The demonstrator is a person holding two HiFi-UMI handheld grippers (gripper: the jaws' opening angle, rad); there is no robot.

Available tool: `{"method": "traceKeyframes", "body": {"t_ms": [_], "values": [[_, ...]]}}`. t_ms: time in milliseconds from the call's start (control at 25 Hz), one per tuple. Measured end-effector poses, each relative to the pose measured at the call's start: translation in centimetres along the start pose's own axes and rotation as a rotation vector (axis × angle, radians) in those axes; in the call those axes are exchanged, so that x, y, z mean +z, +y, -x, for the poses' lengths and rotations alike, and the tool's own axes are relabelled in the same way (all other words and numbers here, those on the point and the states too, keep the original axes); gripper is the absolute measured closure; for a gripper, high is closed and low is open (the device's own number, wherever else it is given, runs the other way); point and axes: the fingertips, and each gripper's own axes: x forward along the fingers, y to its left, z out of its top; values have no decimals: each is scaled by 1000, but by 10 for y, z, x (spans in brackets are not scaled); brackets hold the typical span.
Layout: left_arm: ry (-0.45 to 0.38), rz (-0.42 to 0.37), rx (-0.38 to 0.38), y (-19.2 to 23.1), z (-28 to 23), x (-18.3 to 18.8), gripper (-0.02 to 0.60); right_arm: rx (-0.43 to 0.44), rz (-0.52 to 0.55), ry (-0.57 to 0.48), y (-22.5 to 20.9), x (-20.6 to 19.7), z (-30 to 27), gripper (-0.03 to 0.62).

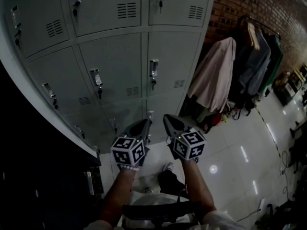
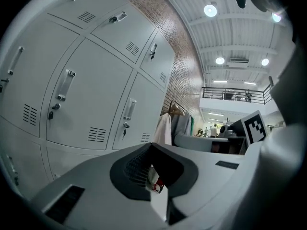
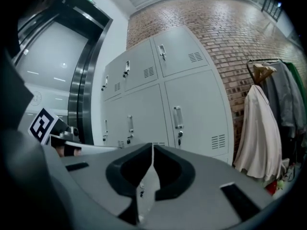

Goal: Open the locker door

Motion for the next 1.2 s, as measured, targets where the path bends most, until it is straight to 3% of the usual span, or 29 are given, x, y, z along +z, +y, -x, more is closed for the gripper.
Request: {"method": "traceKeyframes", "body": {"t_ms": [80,320,520,760,1040,1200], "values": [[4,-7,-2,7,-11,7,588,8,10,-12,-9,11,-18,538],[-17,-5,31,36,-41,32,588,28,14,-51,-40,45,-89,364],[-40,3,66,60,-65,53,588,26,61,-49,-63,70,-148,364],[-38,52,98,84,-84,57,586,31,59,1,-82,69,-202,365],[-27,63,102,93,-98,60,586,45,35,17,-89,68,-230,365],[-30,58,115,99,-99,67,587,67,29,20,-84,67,-231,396]]}}
